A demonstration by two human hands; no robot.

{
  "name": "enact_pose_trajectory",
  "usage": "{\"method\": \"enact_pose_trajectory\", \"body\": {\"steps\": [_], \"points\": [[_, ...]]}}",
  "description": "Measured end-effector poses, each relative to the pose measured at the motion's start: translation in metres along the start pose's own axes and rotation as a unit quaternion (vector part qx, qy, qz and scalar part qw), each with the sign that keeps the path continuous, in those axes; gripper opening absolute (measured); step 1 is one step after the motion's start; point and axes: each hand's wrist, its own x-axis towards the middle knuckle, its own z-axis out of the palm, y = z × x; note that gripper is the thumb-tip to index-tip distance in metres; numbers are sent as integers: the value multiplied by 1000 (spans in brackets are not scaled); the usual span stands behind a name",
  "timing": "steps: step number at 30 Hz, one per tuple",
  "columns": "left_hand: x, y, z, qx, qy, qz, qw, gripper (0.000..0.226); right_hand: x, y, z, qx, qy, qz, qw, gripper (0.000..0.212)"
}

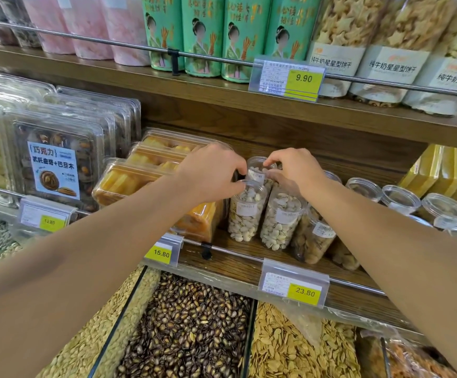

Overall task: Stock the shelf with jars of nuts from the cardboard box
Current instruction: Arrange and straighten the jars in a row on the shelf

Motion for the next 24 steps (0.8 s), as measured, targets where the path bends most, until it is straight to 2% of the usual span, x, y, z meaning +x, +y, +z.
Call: {"method": "enact_pose_trajectory", "body": {"steps": [4, 8, 11, 15, 20, 24], "points": [[-1, 6, 0, 37, 0, 20, 999, 38, -1, -1, 0, 4, -5, -6, 1000, 31], [1, 13, 1, 86, -16, 26, 996, 35, -24, 3, -11, 47, 59, -32, 997, 26], [4, 15, -5, 83, -56, 32, 995, 38, -60, 11, -17, 59, 43, -50, 996, 24], [1, 19, -5, 95, -87, 35, 991, 51, -94, 16, -11, 1, 22, -54, 998, 38], [4, 26, 3, 113, -82, 24, 990, 45, -99, 17, -4, 2, 39, -41, 998, 39], [10, 37, 7, 134, -76, 15, 988, 30, -99, 22, -3, -4, 44, -44, 998, 40]]}}
